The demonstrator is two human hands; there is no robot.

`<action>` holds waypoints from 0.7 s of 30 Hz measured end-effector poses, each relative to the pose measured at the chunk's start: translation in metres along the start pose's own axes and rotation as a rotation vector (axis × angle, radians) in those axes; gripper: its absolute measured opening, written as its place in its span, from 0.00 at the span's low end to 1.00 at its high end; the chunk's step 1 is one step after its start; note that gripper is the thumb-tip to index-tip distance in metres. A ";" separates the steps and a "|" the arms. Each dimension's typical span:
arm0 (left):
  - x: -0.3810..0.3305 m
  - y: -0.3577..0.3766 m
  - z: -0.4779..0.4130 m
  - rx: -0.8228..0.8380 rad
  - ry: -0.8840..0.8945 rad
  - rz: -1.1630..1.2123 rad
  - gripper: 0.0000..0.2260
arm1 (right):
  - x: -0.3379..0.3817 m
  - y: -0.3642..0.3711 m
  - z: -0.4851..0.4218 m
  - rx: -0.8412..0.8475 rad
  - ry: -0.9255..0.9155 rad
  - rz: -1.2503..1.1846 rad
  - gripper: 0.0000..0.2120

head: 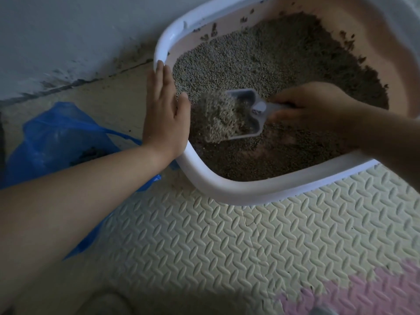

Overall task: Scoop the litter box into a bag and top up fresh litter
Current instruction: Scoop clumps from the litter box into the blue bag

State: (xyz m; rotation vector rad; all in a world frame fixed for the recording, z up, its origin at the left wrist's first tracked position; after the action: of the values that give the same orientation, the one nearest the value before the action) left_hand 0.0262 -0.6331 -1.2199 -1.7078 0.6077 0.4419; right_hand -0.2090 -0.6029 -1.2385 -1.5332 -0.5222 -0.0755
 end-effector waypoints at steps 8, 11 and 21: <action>0.001 0.002 0.001 0.013 -0.005 0.015 0.27 | -0.005 -0.028 0.037 -0.132 0.060 0.038 0.28; 0.002 0.001 0.001 0.016 -0.012 0.017 0.27 | -0.001 -0.035 0.045 -0.177 0.101 0.075 0.30; 0.002 0.002 0.001 0.023 -0.011 0.020 0.26 | 0.011 -0.041 0.073 -0.229 0.246 0.074 0.11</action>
State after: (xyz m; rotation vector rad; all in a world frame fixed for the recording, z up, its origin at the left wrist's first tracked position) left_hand 0.0263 -0.6325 -1.2228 -1.6779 0.6202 0.4569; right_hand -0.2344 -0.5327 -1.2003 -1.7355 -0.2670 -0.2711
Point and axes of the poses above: each hand's wrist, its own z-axis away from the middle knuckle, its own y-axis out of the palm, x = y × z, the point moved 9 cm from there along -z, towards the middle knuckle, and after that the axes turned 13 degrees about -x, right-handed, at the moved point
